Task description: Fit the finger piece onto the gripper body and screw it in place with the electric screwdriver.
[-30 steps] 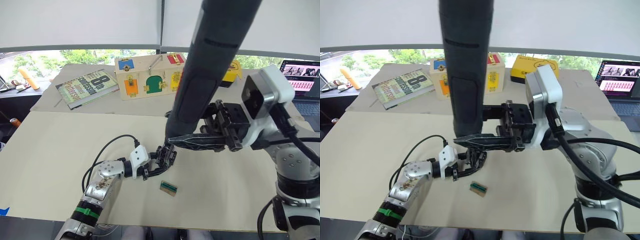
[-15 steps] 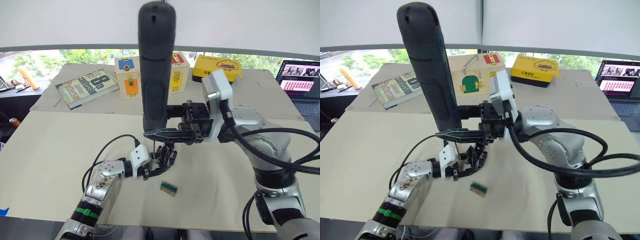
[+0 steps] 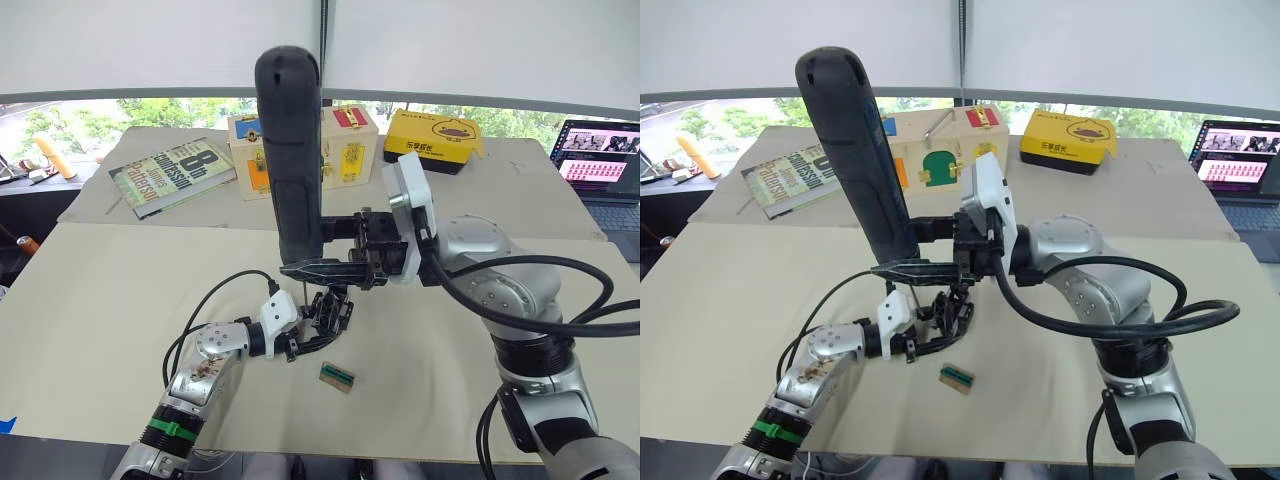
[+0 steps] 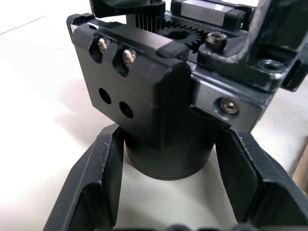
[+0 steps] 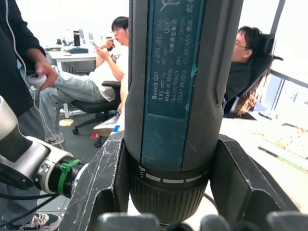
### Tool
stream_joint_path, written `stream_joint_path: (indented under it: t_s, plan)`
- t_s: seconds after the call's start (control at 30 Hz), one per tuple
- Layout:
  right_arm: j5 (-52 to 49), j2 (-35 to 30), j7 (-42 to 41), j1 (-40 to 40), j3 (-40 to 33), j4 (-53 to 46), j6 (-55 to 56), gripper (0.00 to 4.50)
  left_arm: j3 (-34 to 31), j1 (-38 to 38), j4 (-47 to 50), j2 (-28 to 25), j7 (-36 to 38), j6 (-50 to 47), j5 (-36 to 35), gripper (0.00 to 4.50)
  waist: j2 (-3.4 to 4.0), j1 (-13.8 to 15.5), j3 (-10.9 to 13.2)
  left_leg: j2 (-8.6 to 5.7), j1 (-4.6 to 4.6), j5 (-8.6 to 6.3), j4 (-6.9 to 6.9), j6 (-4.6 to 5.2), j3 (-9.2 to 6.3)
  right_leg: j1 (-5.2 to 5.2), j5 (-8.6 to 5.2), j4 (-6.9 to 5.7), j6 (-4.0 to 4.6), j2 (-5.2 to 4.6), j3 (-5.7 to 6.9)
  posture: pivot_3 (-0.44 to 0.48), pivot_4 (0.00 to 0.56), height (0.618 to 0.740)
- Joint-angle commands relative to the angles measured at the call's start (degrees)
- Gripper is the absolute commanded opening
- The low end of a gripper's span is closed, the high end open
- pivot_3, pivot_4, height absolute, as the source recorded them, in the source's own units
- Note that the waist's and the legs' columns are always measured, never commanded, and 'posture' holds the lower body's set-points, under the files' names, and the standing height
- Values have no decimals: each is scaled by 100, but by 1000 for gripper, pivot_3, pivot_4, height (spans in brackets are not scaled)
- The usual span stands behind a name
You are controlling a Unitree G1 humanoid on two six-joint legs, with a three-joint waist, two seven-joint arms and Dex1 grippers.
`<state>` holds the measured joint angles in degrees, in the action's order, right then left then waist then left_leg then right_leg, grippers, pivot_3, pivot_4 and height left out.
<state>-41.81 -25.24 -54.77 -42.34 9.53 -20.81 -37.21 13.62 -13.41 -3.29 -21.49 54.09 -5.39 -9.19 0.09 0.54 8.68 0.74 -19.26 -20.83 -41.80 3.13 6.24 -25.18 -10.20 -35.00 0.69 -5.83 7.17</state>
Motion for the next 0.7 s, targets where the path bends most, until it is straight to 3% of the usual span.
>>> stream_joint_path:
  t_s: [0.03, 0.7]
  plan:
    - [-9, 50, -51, -53, -105, -187, 196, 1922, 131, 167, -272, -118, -7, -308, 124, 2274, 0, -5, 0, 0, 0, 0, 0, 0, 0, 0, 0, 0, 0, 1, 0, 0, 150, 740]
    - [255, 9, -156, 37, -38, -148, 157, 1922, 147, 128, -297, -153, 25, -365, 124, 2274, 0, -17, 0, 1, 1, 0, 0, -1, 1, -1, 0, 0, 0, 3, -2, 0, 150, 740]
